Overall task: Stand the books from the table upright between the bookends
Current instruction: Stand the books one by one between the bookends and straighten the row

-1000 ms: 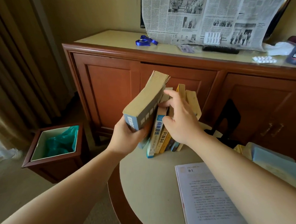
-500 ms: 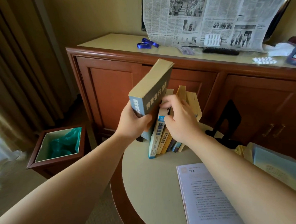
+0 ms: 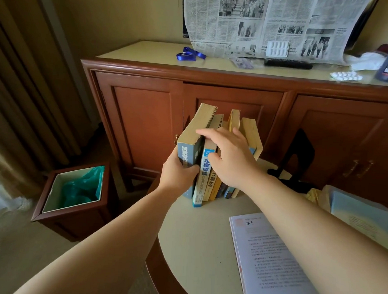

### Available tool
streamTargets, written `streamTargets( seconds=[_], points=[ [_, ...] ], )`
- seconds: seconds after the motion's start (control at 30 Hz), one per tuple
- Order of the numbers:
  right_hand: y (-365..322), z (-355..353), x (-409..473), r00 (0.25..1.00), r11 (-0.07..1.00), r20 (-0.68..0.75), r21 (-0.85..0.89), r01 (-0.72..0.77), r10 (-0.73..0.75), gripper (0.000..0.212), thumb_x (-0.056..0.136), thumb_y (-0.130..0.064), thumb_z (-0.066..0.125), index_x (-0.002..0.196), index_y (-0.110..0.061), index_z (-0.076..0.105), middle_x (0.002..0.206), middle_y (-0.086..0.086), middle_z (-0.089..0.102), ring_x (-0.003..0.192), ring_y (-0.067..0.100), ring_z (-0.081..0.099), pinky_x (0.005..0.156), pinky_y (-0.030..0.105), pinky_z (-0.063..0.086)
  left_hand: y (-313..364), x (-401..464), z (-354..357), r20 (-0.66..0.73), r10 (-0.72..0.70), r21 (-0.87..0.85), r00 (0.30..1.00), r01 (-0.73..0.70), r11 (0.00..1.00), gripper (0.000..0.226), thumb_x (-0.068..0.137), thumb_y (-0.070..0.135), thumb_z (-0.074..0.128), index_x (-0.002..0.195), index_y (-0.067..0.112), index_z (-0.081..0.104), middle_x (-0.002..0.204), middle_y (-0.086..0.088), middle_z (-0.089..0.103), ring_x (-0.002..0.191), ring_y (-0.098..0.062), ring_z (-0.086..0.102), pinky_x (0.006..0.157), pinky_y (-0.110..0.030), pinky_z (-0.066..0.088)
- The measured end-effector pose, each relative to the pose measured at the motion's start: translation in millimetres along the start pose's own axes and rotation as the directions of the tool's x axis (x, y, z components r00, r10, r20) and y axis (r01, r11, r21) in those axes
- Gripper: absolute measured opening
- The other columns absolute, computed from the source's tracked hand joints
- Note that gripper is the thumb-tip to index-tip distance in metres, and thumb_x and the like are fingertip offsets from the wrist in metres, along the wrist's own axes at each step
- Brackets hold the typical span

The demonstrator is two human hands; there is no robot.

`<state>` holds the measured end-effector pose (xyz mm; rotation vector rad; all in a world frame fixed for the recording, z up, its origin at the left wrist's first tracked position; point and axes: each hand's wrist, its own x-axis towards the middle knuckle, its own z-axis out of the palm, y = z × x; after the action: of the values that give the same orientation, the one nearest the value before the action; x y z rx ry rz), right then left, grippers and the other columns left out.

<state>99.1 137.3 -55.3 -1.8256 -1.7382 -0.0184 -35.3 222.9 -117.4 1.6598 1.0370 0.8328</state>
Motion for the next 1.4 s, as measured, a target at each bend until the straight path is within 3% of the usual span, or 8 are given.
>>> streamTargets(
  seconds=[0.2, 0.37, 0.5, 0.6, 0.87, 1.03, 1.23, 1.4],
  points=[
    [-6.1, -3.2, 1.0, 0.998, 0.998, 0.06, -0.054, 0.009, -0.006, 0.062, 0.093, 0.001, 0.052, 0.147, -0.03, 0.053, 0.129, -0.009, 0.054, 0.123, 0.014, 0.051, 0.128, 0.044, 0.003, 2.9, 7.7, -8.2, 0.068, -0.126, 0.119, 0.99, 0.118, 0.986, 0.035, 0.092, 0.017, 0.073, 0.121, 0.029, 0.058, 0.109, 0.005, 0.072, 0.103, -0.017, 0.072, 0.067, -0.026, 0.057],
    [-3.7, -8.8, -1.3, 0.994, 0.996, 0.109, -0.085, 0.021, -0.012, 0.061, 0.096, -0.005, 0.054, 0.151, -0.033, 0.049, 0.134, -0.01, 0.051, 0.13, 0.015, 0.049, 0.128, 0.048, 0.004, 8.0, -1.5, -40.7, 0.258, 0.067, 0.33, 0.964, -0.153, 0.931, 0.108, 0.074, 0.012, 0.09, 0.154, 0.039, 0.024, 0.117, 0.009, 0.066, 0.104, -0.013, 0.068, 0.078, -0.026, 0.062],
    [-7.0, -9.2, 0.3, 0.993, 0.995, 0.122, -0.095, 0.019, -0.007, 0.058, 0.098, -0.01, 0.053, 0.15, -0.034, 0.049, 0.139, -0.01, 0.05, 0.134, 0.018, 0.048, 0.128, 0.048, 0.002, 27.8, 3.8, -65.5, 0.235, 0.462, 0.555, 0.855, -0.509, 0.658, 0.124, 0.071, 0.026, 0.096, 0.164, 0.039, 0.015, 0.153, 0.005, 0.039, 0.132, -0.013, 0.046, 0.1, -0.028, 0.052],
    [-10.2, -8.2, 0.8, 0.992, 0.994, 0.125, -0.104, 0.018, -0.005, 0.056, 0.099, -0.013, 0.053, 0.15, -0.032, 0.046, 0.143, -0.011, 0.05, 0.137, 0.017, 0.047, 0.128, 0.048, 0.002, 39.0, 17.8, -64.4, 0.412, 0.509, 0.609, 0.756, -0.644, 0.464, 0.111, 0.075, 0.035, 0.093, 0.164, 0.028, 0.028, 0.17, 0.004, 0.028, 0.158, -0.017, 0.019, 0.126, -0.037, 0.02],
    [-13.1, -6.5, 1.5, 0.991, 0.997, 0.131, -0.081, -0.005, 0.016, 0.045, 0.096, -0.012, 0.055, 0.136, -0.029, 0.041, 0.104, -0.019, 0.052, 0.112, 0.014, 0.057, 0.129, 0.043, 0.003, 37.0, 40.6, -54.5, 0.334, 0.461, 0.646, 0.822, -0.555, 0.523, 0.109, 0.077, 0.037, 0.092, 0.164, 0.019, 0.028, 0.17, -0.002, 0.029, 0.159, -0.021, 0.019, 0.13, -0.043, 0.015],
    [-17.1, -6.8, 2.2, 0.989, 0.999, 0.142, -0.029, -0.028, 0.031, 0.044, 0.096, -0.011, 0.056, 0.134, -0.029, 0.043, 0.106, -0.017, 0.054, 0.118, 0.011, 0.053, 0.128, 0.038, -0.003, 43.4, 42.0, -50.0, 0.353, 0.434, 0.638, 0.829, -0.552, 0.537, 0.105, 0.081, 0.038, 0.088, 0.165, 0.023, 0.027, 0.171, 0.004, 0.026, 0.159, -0.018, 0.017, 0.126, -0.041, 0.022],
    [-12.1, -23.7, -8.0, 0.992, 0.999, 0.121, -0.036, -0.013, 0.018, 0.04, 0.094, -0.021, 0.069, 0.133, -0.023, 0.061, 0.146, 0.001, 0.056, 0.147, 0.014, 0.029, 0.125, 0.041, -0.005, 56.6, 46.2, -52.2, 0.513, 0.317, 0.633, 0.798, -0.601, 0.488, 0.114, 0.081, 0.03, 0.089, 0.166, 0.034, 0.013, 0.174, 0.008, 0.012, 0.161, -0.017, 0.003, 0.13, -0.05, 0.016],
    [-2.9, -20.9, -17.1, 0.985, 0.978, 0.008, -0.121, -0.167, 0.17, 0.053, 0.092, -0.042, 0.073, 0.141, -0.033, 0.057, 0.164, 0.004, 0.031, 0.154, 0.03, 0.017, 0.122, 0.055, 0.027, 55.9, 30.6, -48.4, 0.546, 0.381, 0.587, 0.746, -0.666, 0.461, 0.115, 0.077, 0.041, 0.09, 0.165, 0.035, 0.016, 0.174, 0.008, 0.007, 0.161, -0.016, -0.006, 0.127, -0.044, -0.005]
  ],
)
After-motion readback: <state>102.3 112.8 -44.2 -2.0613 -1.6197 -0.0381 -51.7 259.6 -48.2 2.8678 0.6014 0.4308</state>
